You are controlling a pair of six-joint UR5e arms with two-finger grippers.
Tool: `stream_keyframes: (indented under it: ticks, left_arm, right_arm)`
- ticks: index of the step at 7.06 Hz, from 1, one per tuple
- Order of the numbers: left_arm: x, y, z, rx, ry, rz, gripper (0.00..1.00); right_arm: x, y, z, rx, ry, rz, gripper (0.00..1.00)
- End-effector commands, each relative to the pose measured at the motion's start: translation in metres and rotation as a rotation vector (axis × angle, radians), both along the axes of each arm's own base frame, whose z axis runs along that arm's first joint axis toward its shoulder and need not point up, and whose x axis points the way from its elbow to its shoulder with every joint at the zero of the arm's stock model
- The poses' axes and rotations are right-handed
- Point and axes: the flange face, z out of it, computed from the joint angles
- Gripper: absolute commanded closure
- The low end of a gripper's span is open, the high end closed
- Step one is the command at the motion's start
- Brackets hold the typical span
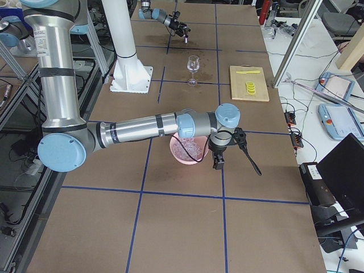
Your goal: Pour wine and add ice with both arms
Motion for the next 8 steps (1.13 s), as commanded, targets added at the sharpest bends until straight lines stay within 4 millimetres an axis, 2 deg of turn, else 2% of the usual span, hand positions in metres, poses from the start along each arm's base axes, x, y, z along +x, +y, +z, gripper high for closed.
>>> stream_keyframes:
  ticks: [1,3,4,6,8]
  left_arm:
    - [0.010,0.001,0.006,0.018,-0.002,-0.038,0.06]
    - [0.010,0.001,0.006,0.023,-0.002,-0.048,0.25]
    - [0.011,0.003,0.014,0.023,-0.019,-0.044,0.28]
    - [0.017,0.012,0.015,0.022,-0.019,-0.014,0.29]
    - [0.019,0.017,0.014,0.022,-0.014,0.000,0.39]
  right_arm:
    - [0.000,0.001,0.001,-0.003,-0.001,0.001,0.00]
    - [0.000,0.000,-0.001,0.000,-0.002,0.001,0.00]
    - [0.000,0.000,0.000,-0.001,-0.001,0.001,0.00]
    - [0.000,0.000,-0.001,0.000,-0.002,0.001,0.00]
    - [0.000,0.000,-0.001,0.000,-0.002,0.001,0.00]
